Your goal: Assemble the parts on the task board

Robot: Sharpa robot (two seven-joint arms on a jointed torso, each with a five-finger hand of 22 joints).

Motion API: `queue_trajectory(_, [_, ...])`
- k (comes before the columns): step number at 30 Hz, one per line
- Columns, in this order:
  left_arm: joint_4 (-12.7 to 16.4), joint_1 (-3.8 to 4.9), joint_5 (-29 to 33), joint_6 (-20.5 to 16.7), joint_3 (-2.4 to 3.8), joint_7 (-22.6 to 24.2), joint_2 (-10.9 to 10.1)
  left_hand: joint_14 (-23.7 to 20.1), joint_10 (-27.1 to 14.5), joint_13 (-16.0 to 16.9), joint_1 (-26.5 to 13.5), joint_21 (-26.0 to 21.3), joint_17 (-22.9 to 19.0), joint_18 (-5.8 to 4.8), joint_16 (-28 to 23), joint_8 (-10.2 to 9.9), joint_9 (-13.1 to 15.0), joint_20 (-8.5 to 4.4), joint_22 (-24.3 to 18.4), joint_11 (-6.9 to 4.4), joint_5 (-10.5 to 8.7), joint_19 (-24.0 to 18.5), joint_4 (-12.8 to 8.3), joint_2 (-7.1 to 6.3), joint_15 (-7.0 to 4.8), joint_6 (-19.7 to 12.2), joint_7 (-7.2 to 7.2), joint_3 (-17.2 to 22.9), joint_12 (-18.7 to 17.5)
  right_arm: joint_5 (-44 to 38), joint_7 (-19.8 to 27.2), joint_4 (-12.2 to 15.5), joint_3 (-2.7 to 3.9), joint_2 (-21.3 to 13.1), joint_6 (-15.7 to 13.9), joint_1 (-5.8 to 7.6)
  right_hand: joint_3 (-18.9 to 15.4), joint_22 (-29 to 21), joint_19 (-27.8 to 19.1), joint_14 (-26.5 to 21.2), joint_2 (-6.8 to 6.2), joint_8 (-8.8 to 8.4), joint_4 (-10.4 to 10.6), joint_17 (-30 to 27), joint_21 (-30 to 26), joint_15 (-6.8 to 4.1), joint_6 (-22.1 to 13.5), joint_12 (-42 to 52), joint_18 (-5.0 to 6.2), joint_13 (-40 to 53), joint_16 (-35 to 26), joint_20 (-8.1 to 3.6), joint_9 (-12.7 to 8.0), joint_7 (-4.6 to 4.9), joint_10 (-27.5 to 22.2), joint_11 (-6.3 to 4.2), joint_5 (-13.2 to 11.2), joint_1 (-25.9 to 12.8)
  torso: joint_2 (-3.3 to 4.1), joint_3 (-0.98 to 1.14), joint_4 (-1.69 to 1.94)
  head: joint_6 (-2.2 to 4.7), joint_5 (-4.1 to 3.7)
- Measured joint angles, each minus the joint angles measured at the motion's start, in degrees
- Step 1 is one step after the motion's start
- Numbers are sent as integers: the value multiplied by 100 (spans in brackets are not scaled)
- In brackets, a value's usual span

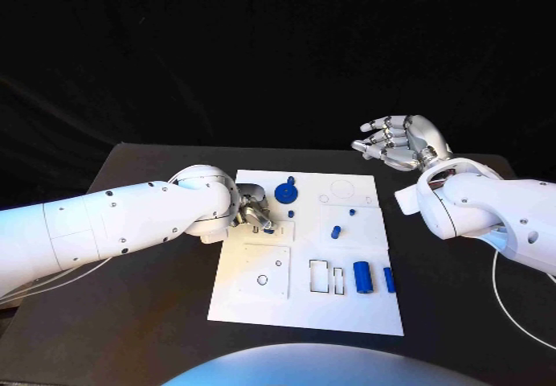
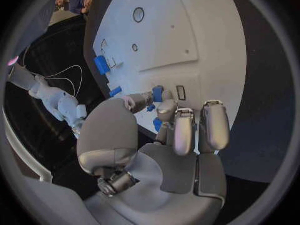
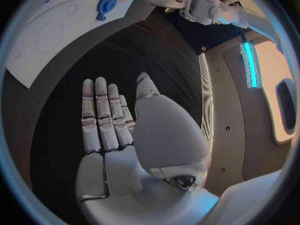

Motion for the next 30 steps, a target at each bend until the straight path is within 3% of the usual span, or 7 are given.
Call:
queue_trajectory(9, [-18, 1, 1, 9, 1, 1, 9, -4, 0, 21, -134, 0, 0, 0, 0, -32, 20, -20, 11, 0, 0, 20, -49, 46, -4, 43, -2, -38, 0, 1, 1, -3, 0, 1, 0, 0, -16, -32, 0, 0, 0, 0, 16, -14, -21, 0, 0, 0, 0, -39, -46, 0, -10, 0, 0, 0, 0, 0, 0, 0, 0, -4, -5])
queue_trajectory(30, [-103, 6, 3, 69, 6, 1, 59, -4, -1, 48, -266, 0, 0, 0, 0, -66, 35, -20, 15, 0, 0, 19, 206, 85, -4, 205, -139, -381, 22, 2, 2, -2, -1, -6, 1, -1, -47, -85, -21, 0, 0, 0, 16, -42, -44, 0, 18, -23, -1, -103, -102, 21, -25, -18, 20, 20, 0, 0, 1, -1, -1, -19, -33])
